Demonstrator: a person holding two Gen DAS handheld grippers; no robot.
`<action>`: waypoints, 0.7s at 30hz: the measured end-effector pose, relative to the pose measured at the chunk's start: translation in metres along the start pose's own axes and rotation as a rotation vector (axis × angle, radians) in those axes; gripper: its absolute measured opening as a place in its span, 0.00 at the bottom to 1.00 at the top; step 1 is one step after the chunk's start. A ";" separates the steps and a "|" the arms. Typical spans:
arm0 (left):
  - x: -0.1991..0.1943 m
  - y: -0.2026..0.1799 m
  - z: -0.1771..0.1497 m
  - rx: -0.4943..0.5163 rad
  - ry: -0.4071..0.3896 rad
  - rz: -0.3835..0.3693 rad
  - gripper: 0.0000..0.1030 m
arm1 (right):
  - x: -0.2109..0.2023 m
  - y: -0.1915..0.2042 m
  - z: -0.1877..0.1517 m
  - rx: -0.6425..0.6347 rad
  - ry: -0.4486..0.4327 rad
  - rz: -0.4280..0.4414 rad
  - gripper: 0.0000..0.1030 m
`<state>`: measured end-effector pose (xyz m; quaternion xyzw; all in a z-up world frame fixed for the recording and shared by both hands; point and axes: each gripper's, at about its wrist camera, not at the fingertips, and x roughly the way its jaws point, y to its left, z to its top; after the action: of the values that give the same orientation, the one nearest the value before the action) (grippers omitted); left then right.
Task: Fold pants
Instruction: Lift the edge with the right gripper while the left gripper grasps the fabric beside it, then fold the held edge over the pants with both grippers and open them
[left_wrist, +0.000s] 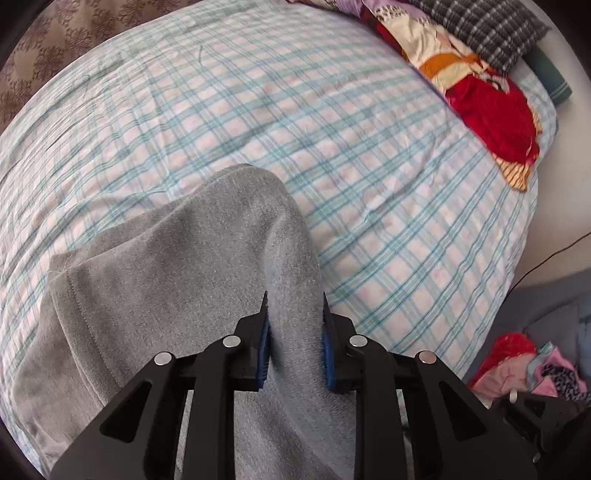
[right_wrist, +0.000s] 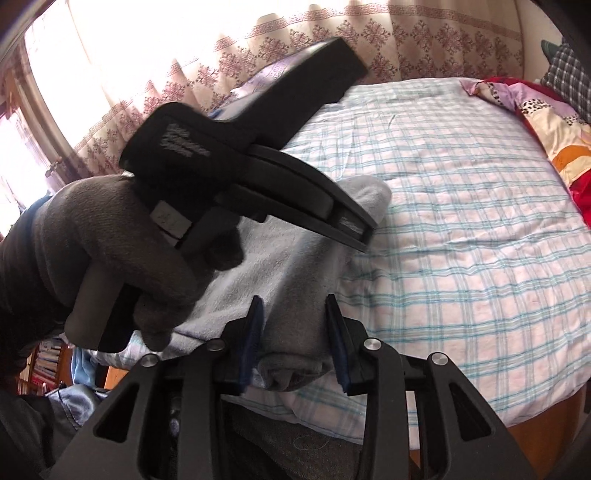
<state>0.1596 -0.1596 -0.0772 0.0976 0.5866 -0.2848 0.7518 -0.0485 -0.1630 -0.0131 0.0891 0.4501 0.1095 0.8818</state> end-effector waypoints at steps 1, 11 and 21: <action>-0.004 0.002 0.001 -0.010 -0.011 -0.009 0.21 | 0.001 0.000 0.000 0.002 -0.002 -0.009 0.58; -0.033 0.015 -0.005 -0.064 -0.112 -0.100 0.21 | -0.005 0.032 0.012 -0.101 -0.031 0.024 0.30; -0.104 0.086 -0.031 -0.162 -0.271 -0.215 0.21 | -0.016 0.077 0.054 -0.189 -0.097 0.156 0.29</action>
<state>0.1652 -0.0414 -0.0047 -0.0660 0.5083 -0.3259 0.7944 -0.0222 -0.0968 0.0507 0.0456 0.3863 0.2150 0.8958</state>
